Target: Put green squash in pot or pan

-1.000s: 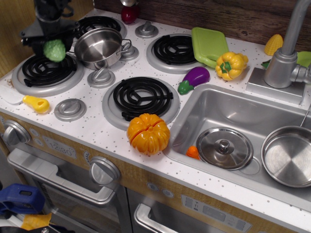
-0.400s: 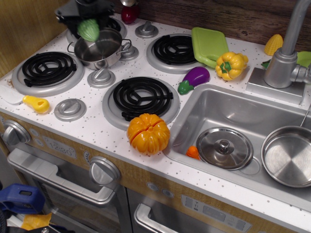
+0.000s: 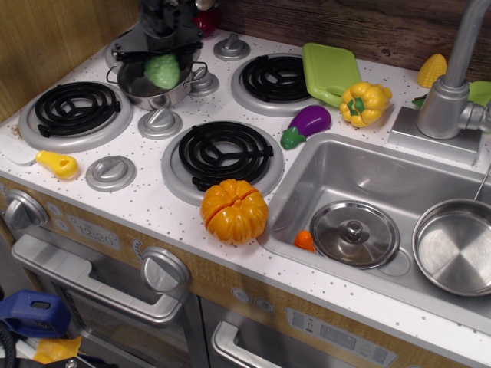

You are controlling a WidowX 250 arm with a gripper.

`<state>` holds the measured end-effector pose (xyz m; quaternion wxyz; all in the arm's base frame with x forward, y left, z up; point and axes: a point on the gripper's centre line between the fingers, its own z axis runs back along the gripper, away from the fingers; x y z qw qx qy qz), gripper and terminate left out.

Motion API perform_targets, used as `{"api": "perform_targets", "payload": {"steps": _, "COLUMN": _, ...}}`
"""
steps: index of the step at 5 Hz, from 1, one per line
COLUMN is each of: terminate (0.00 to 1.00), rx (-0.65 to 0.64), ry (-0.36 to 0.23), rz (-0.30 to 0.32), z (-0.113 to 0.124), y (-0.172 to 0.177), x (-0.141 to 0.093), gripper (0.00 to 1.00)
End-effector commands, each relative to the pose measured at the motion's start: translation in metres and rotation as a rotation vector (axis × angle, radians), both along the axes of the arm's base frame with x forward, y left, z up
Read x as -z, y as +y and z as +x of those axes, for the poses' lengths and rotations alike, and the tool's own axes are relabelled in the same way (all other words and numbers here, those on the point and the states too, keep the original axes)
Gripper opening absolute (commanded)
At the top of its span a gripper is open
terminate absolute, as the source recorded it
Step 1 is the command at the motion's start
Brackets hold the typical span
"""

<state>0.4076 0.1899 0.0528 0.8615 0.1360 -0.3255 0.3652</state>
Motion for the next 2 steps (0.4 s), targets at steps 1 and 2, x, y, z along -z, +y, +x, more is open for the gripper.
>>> {"api": "perform_targets", "payload": {"steps": 1, "terminate": 0.0, "rx": -0.006, "ry": -0.056, "rz": 0.019, "z": 0.0042, "y": 0.0032, "x": -0.0231, "gripper": 1.0}}
{"api": "perform_targets", "payload": {"steps": 2, "terminate": 1.0, "rx": -0.006, "ry": -0.056, "rz": 0.019, "z": 0.0042, "y": 0.0032, "x": -0.0231, "gripper": 1.0}}
